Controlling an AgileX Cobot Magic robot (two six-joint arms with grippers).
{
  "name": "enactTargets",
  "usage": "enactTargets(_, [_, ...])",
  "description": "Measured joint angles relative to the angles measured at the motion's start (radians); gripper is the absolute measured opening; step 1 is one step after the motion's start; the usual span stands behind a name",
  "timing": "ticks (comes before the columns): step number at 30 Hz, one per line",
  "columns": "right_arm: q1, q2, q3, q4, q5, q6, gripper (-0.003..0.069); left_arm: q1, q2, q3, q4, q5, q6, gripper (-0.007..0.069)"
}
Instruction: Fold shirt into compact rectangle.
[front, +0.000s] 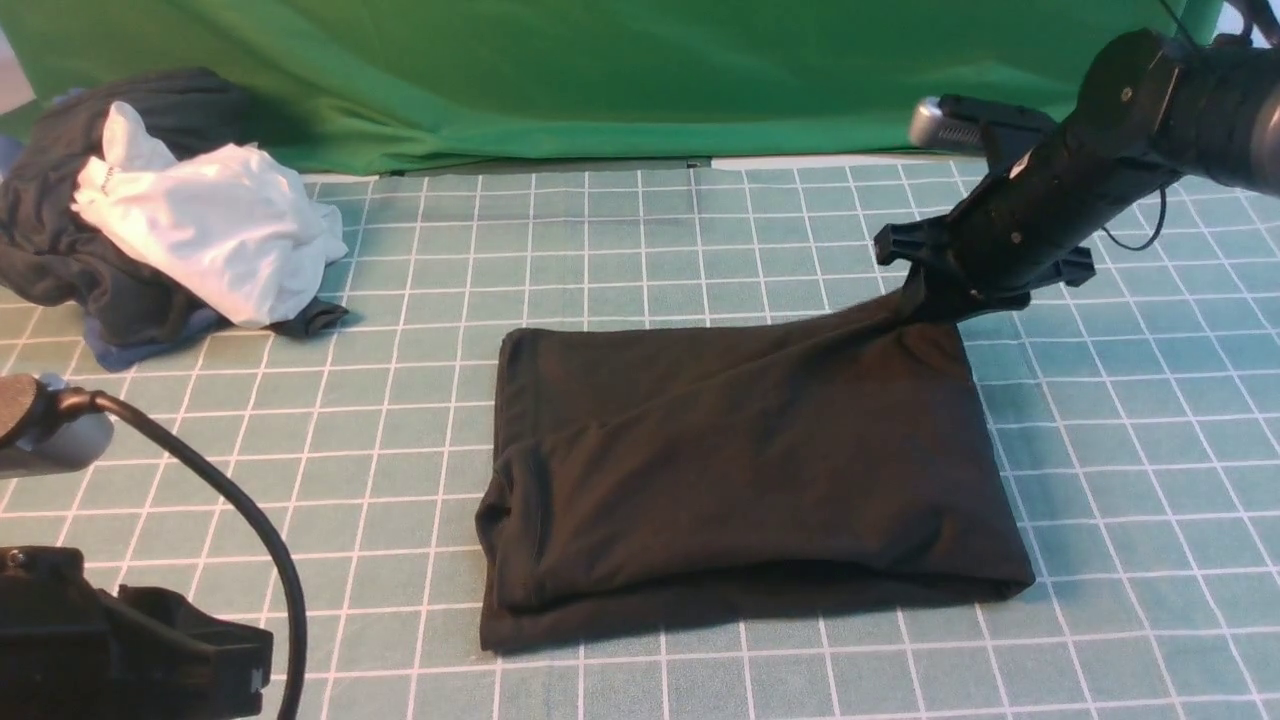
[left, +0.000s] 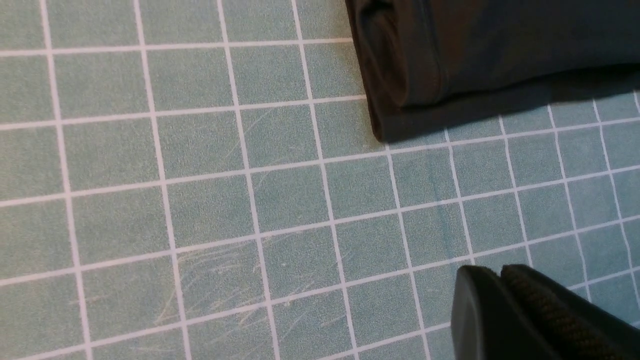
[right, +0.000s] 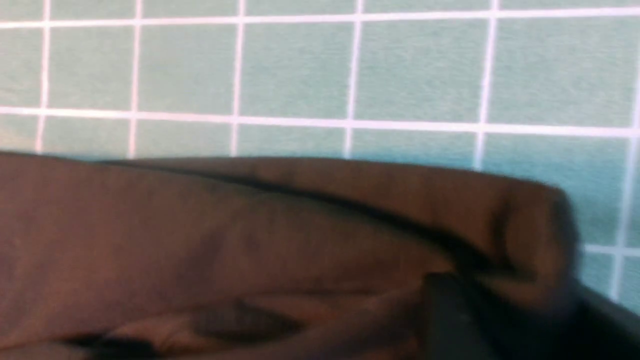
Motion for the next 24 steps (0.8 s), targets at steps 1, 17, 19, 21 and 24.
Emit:
enactTargets(1, [-0.004, 0.000, -0.007, -0.006, 0.025, -0.001, 0.0325, 0.000, 0.000, 0.000, 0.000, 0.000, 0.000, 0.0006])
enactTargets(17, [-0.010, -0.503, -0.096, -0.248, 0.113, -0.060, 0.0028, 0.000, 0.000, 0.000, 0.053, -0.026, 0.000, 0.0007])
enactTargets(19, [-0.010, -0.637, -0.074, -0.255, 0.080, -0.060, 0.0025, 0.000, 0.000, 0.000, 0.054, -0.048, 0.000, 0.0007])
enactTargets(21, [-0.010, -0.765, -0.019, -0.264, 0.033, -0.060, 0.0024, 0.000, 0.000, 0.000, 0.055, -0.076, 0.000, 0.0007])
enactTargets(24, [-0.010, -0.923, 0.088, -0.294, -0.048, -0.054, 0.0023, 0.000, 0.000, 0.000, 0.055, -0.125, 0.000, 0.0007])
